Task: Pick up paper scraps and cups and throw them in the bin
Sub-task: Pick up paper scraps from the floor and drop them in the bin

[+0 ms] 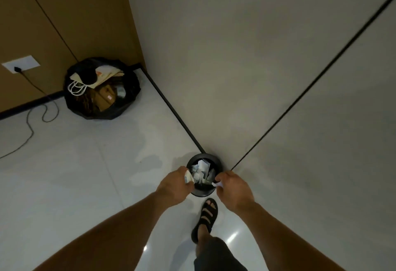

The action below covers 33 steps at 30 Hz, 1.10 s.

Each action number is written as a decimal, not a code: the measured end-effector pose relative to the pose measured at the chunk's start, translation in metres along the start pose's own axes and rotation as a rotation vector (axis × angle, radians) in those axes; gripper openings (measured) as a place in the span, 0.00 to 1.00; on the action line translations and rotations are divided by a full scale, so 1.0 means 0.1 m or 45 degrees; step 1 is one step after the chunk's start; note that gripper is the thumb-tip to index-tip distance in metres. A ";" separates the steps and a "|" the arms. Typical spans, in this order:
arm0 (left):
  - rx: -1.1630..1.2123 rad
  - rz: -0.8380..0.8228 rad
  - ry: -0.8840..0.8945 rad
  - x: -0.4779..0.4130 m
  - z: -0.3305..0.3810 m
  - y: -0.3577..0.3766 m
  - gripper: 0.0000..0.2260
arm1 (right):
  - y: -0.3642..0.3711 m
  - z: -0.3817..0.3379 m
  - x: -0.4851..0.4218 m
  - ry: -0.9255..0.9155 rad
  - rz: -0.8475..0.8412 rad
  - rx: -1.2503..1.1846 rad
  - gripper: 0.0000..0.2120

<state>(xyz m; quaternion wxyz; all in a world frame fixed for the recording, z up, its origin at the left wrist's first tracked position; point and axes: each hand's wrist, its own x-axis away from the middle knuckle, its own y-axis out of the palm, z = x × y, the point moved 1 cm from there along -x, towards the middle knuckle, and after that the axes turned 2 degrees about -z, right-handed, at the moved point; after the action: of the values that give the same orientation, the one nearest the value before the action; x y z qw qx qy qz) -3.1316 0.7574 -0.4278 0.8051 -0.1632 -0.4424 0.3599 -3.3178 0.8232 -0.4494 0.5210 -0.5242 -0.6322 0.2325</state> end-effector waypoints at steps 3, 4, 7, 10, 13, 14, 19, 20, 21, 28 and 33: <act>-0.019 -0.062 -0.095 -0.70 -0.05 0.04 0.15 | 0.12 0.31 -0.63 -0.036 -0.103 0.013 0.16; -0.023 -0.066 -0.116 -0.94 -0.08 0.08 0.15 | 0.19 0.42 -0.83 -0.034 -0.119 0.022 0.17; -0.006 -0.054 -0.121 -1.66 -0.27 0.34 0.15 | 0.53 0.73 -1.48 -0.010 -0.179 0.016 0.16; 0.008 -0.053 -0.136 -2.33 -0.58 0.71 0.15 | 1.05 0.96 -2.07 -0.018 -0.228 0.004 0.13; 0.009 -0.013 -0.134 -2.98 -0.91 1.09 0.14 | 1.66 1.17 -2.56 0.003 -0.252 0.017 0.12; 0.023 0.010 -0.132 -3.17 -1.01 1.22 0.13 | 1.85 1.24 -2.68 0.030 -0.256 0.001 0.12; 0.032 -0.011 -0.079 -3.85 -1.44 1.90 0.13 | 2.61 1.60 -3.05 0.148 -0.284 -0.039 0.14; 0.002 -0.017 -0.065 -3.93 -1.52 2.00 0.16 | 2.71 1.65 -3.09 0.174 -0.292 -0.060 0.14; -0.063 -0.011 -0.047 -3.98 -1.60 2.08 0.19 | 2.79 1.70 -3.13 0.193 -0.294 -0.078 0.15; -0.327 0.021 0.025 -3.85 -1.83 2.03 0.33 | 2.87 1.79 -2.99 0.302 -0.296 -0.162 0.22; -0.306 -0.059 0.042 -3.53 -1.54 1.59 0.35 | 2.42 1.51 -2.76 0.396 -0.266 -0.225 0.25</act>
<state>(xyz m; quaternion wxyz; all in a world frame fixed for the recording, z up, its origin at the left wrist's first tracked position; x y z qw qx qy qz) -3.1961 0.6203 -0.8159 0.7951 -0.2542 -0.4726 0.2827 -3.3777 0.6942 -0.8204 0.5857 -0.5291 -0.6128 0.0371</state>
